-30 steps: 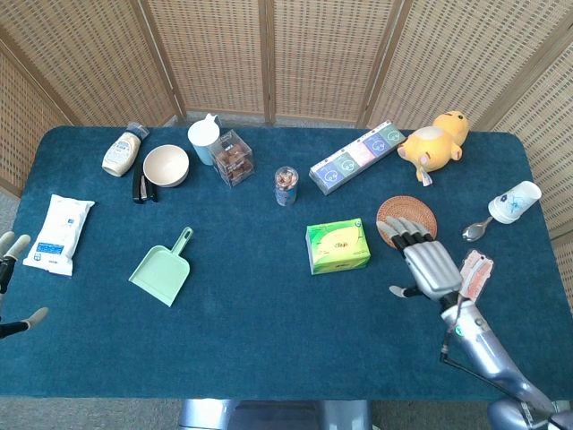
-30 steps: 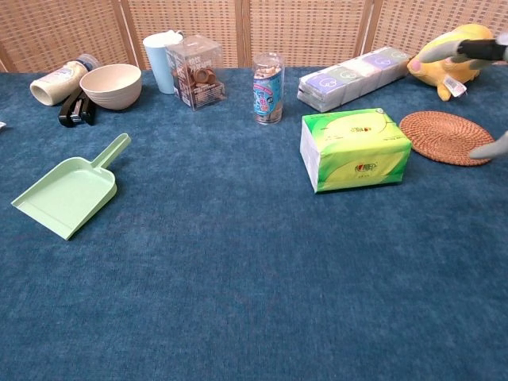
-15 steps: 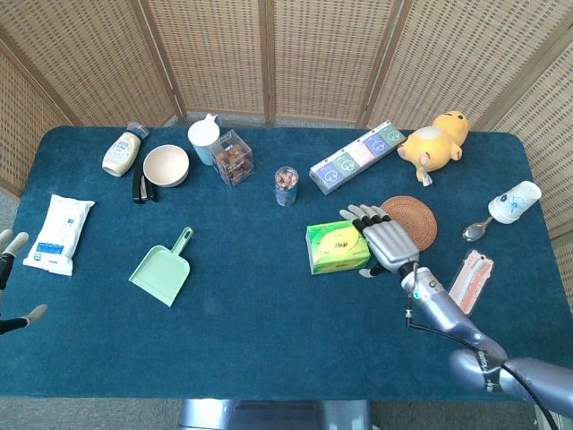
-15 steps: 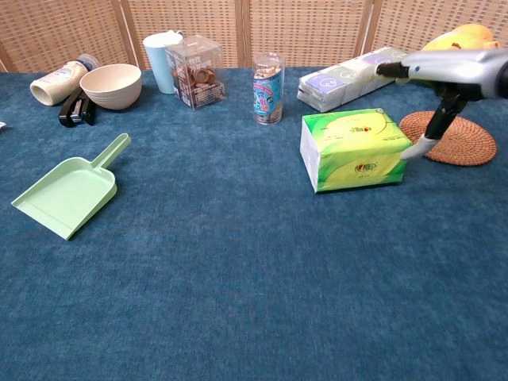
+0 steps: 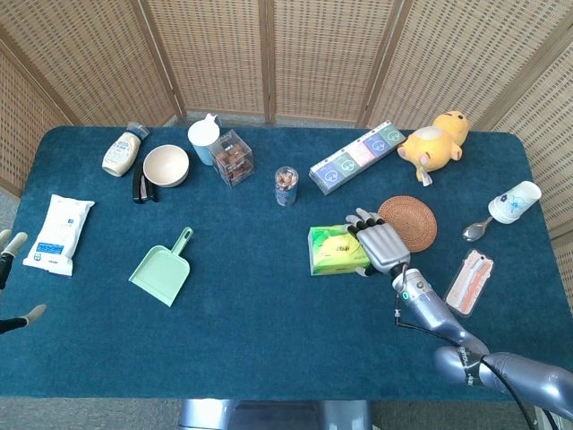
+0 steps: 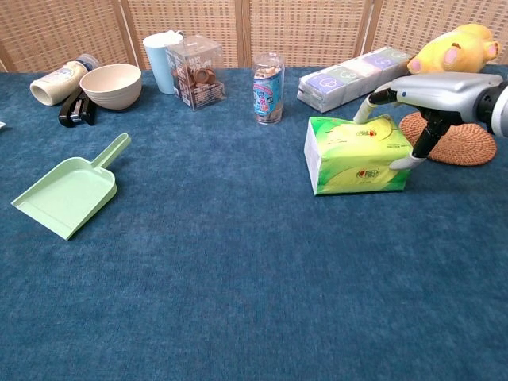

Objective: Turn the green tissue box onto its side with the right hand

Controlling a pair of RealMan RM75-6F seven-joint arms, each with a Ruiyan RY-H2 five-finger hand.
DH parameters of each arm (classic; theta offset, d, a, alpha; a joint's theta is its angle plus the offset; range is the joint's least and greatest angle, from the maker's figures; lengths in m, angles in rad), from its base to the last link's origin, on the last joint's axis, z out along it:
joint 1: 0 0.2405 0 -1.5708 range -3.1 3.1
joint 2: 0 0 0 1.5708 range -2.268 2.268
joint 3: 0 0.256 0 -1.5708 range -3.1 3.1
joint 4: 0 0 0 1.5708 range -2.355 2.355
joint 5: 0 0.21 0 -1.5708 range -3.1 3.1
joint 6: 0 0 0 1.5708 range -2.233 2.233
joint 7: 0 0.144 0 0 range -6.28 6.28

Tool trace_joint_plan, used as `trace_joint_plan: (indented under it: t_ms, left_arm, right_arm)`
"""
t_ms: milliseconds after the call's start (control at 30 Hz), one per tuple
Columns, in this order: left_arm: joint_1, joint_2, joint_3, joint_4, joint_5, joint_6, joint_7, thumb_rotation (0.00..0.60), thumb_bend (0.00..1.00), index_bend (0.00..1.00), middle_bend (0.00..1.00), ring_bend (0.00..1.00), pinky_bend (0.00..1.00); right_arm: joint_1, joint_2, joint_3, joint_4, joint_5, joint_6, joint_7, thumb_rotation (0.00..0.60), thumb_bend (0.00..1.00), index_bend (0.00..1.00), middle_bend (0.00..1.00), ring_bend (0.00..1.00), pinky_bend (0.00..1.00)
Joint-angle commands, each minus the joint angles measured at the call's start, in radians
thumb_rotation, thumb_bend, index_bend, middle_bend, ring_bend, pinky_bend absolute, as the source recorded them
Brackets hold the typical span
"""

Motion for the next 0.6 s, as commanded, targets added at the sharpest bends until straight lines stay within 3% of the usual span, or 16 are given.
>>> trace_joint_plan:
  t_ms: [33, 267, 367, 533, 600]
  left_arm:
    - [-0.001, -0.001, 0.000, 0.000, 0.000, -0.001, 0.002, 0.600, 0.00, 0.00, 0.00, 0.00, 0.00]
    - [0.000, -0.001, 0.000, -0.002, 0.000, 0.001, 0.002, 0.600, 0.00, 0.00, 0.00, 0.00, 0.00]
    - [0.002, 0.002, 0.000, -0.002, 0.001, 0.004, -0.005, 0.600, 0.00, 0.00, 0.00, 0.00, 0.00]
    - [0.000, 0.003, 0.002, -0.001, 0.004, -0.002, -0.008, 0.600, 0.00, 0.00, 0.00, 0.00, 0.00]
    - [-0.002, 0.003, 0.003, -0.003, 0.008, -0.003, -0.006, 0.600, 0.00, 0.00, 0.00, 0.00, 0.00]
  right_arm:
    - [-0.009, -0.015, -0.008, 0.014, -0.025, 0.027, 0.008, 0.600, 0.28, 0.40, 0.32, 0.18, 0.27]
    - [-0.034, -0.022, -0.025, 0.011, -0.089, 0.069, 0.072, 0.600, 0.32, 0.47, 0.38, 0.25, 0.34]
    - [-0.052, 0.019, -0.033, -0.056, -0.104, 0.074, 0.111, 0.600, 0.32, 0.50, 0.40, 0.28, 0.36]
    - [-0.062, 0.197, -0.034, -0.286, -0.032, -0.029, 0.202, 0.600, 0.33, 0.51, 0.41, 0.28, 0.37]
    - [-0.035, 0.326, -0.021, -0.414, 0.045, -0.159, 0.279, 0.600, 0.34, 0.53, 0.42, 0.29, 0.39]
